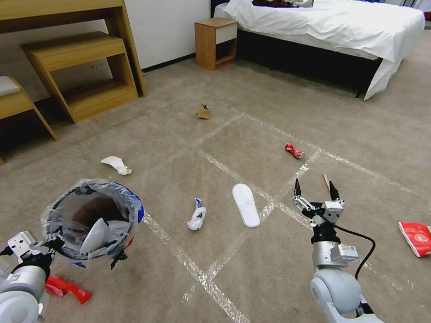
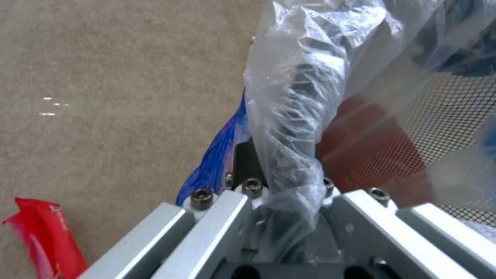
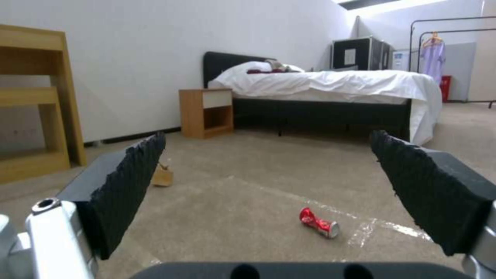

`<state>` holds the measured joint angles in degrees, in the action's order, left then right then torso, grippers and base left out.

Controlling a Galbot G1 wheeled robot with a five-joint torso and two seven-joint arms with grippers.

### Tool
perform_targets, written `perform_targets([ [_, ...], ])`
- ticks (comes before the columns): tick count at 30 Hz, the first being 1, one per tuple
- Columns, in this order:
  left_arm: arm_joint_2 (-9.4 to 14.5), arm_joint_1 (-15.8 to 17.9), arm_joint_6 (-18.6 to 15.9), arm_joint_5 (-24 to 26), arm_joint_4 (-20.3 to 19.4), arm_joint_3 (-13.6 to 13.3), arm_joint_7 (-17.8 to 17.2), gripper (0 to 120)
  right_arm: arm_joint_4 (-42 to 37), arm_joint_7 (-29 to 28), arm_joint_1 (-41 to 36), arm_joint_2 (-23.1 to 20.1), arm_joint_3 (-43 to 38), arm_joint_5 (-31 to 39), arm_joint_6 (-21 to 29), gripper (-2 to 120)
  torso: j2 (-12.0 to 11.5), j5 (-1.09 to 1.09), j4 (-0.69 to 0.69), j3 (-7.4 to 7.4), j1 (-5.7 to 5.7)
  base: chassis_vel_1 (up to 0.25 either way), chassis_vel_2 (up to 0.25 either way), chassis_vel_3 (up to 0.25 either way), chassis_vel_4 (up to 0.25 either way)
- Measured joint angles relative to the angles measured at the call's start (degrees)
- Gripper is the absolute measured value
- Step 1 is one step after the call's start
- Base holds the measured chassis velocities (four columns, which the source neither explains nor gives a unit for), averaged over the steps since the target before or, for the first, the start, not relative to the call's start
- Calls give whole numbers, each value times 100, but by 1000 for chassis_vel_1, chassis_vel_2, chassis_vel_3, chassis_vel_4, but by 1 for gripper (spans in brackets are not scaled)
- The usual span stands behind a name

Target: Pick up the trash bin and place the garbage on the floor into it.

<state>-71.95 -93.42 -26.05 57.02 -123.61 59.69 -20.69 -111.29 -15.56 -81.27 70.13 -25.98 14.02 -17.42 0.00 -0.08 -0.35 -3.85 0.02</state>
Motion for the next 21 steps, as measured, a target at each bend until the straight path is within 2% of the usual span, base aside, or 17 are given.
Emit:
perform_targets([
  [5, -1, -9, 0, 2, -19, 7, -1, 1, 18, 0, 1, 13, 55, 0, -14, 100, 0, 0, 0, 0, 0, -75, 56, 66, -51],
  [21, 34, 51, 5, 23, 87, 21, -3, 1, 132, 10, 72, 36, 107, -3, -53, 100, 0, 0, 0, 0, 0, 0, 0, 0, 0],
])
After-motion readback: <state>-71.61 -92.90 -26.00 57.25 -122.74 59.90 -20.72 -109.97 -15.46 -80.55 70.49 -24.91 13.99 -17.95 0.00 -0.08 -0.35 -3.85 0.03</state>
